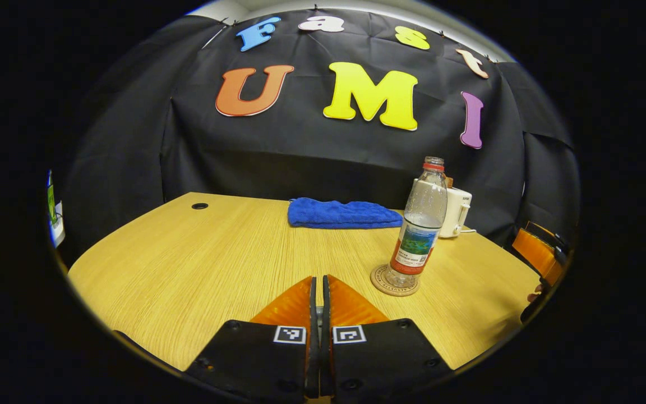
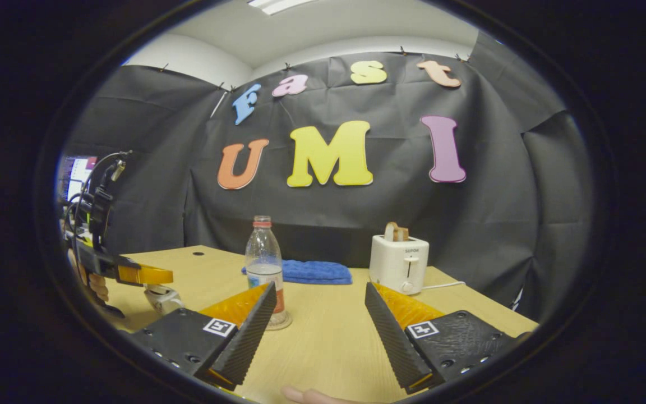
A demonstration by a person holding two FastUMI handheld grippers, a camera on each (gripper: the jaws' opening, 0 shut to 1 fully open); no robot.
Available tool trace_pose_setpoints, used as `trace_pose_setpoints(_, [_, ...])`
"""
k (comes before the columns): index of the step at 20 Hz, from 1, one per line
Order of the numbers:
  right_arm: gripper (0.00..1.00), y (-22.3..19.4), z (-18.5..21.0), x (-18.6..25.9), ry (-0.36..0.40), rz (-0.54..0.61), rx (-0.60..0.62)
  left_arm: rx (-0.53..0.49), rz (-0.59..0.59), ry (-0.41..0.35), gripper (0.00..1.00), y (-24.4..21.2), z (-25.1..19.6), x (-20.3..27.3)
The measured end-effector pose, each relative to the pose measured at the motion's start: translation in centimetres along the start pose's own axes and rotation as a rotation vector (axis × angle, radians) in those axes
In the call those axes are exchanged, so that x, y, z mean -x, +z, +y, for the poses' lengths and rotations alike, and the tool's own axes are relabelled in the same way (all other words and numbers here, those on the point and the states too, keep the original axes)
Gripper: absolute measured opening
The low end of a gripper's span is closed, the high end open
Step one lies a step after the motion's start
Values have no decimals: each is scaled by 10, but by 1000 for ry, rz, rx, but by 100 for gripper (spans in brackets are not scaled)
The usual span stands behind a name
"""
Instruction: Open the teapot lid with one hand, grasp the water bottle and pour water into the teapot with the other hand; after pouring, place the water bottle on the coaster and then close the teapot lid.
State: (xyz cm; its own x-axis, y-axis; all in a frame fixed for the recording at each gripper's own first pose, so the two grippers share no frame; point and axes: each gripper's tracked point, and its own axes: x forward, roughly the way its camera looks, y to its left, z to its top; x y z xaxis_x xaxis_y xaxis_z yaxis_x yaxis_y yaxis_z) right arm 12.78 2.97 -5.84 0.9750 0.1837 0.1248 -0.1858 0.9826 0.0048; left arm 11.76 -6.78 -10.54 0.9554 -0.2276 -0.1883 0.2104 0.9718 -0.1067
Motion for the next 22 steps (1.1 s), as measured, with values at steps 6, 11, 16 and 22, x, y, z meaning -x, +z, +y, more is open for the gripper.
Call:
trace_pose_setpoints(6, [98, -3, -1, 9, 1, -2, -2, -35, -20, 28, 5, 3, 0, -4])
trace_pose_setpoints(11, [95, -3, 0, 15, 2, -10, -7, -76, -45, 23, 7, -1, -4, -2])
trace_pose_setpoints(16, [95, -4, 0, 18, 3, -5, -9, -85, -51, 17, 19, -2, -6, 0])
trace_pose_setpoints(22, [95, 8, 2, 28, -22, -12, 18, -71, -77, 19, 40, 16, -11, 20])
